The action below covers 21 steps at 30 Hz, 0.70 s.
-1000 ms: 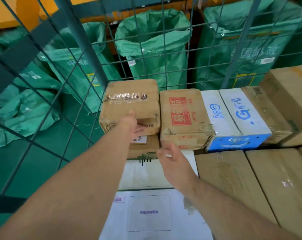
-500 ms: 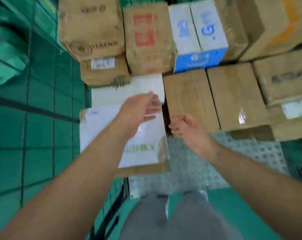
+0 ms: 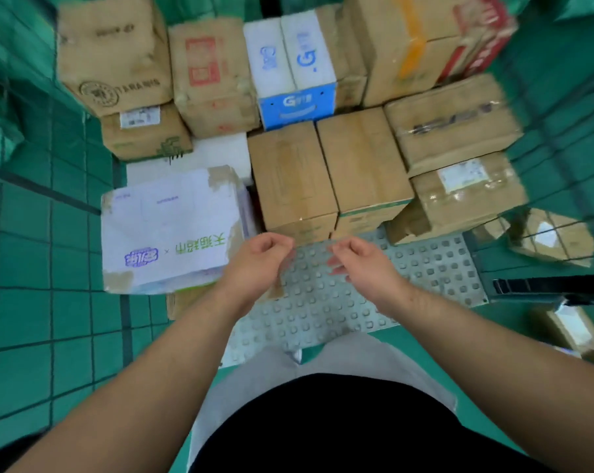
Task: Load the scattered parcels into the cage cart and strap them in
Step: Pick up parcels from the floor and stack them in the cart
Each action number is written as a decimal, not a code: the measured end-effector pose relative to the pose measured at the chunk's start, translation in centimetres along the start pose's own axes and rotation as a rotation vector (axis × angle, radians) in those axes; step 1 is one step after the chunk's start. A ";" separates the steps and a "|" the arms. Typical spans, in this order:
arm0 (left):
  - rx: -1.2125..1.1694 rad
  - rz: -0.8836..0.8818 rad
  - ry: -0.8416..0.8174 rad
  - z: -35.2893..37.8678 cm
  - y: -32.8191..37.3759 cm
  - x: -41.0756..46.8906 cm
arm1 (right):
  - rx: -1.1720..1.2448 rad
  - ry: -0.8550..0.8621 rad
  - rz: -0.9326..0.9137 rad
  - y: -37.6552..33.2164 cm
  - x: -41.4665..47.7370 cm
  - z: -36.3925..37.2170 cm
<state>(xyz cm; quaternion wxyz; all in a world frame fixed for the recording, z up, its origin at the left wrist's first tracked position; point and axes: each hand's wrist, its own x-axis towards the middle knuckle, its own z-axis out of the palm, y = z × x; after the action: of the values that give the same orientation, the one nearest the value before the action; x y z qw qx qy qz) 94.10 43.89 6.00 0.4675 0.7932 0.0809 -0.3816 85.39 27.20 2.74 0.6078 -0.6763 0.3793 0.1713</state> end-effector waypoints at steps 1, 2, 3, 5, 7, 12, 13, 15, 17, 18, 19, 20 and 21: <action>0.037 0.028 -0.028 0.4 0.3 -0.6 | 0.004 0.031 -0.005 0.4 -0.9 -0.6; 0.086 0.065 -0.054 0.9 0.7 -1.1 | 0.009 0.065 -0.014 0.8 -2.0 -1.2; 0.137 0.105 -0.074 1.2 0.7 -1.5 | 0.010 0.093 -0.018 1.3 -3.0 -1.5; 0.241 0.202 -0.120 2.2 0.8 -2.3 | 0.042 0.169 -0.026 2.6 -5.2 -2.1; 0.345 0.280 -0.196 3.8 0.2 -3.1 | 0.135 0.264 0.005 4.7 -8.1 -2.7; 0.495 0.388 -0.444 9.1 -3.0 -6.3 | 0.413 0.482 0.101 11.9 -15.9 -2.9; 0.533 0.394 -0.493 10.2 -3.7 -7.4 | 0.451 0.531 0.121 13.4 -17.5 -2.8; 0.595 0.435 -0.590 12.8 -4.9 -9.9 | 0.551 0.634 0.149 16.4 -21.1 -3.3; 0.658 0.472 -0.645 15.4 -5.8 -11.7 | 0.631 0.699 0.173 19.0 -24.1 -3.7; 0.717 0.515 -0.694 17.8 -6.0 -13.6 | 0.680 0.758 0.179 21.0 -26.4 -4.4; 0.761 0.539 -0.719 19.1 -6.1 -14.6 | 0.710 0.788 0.182 22.2 -27.6 -4.8; 0.790 0.569 -0.751 20.8 -6.2 -16.0 | 0.741 0.831 0.186 23.7 -29.1 -5.4; 0.826 0.611 -0.795 23.2 -6.6 -17.9 | 0.791 0.881 0.193 25.8 -31.1 -6.0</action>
<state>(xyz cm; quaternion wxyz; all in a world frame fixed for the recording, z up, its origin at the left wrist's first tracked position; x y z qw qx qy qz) 66.13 32.96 7.45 0.2059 0.6934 -0.4808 -0.4956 45.03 31.66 7.66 0.5809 -0.3686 0.6900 -0.2249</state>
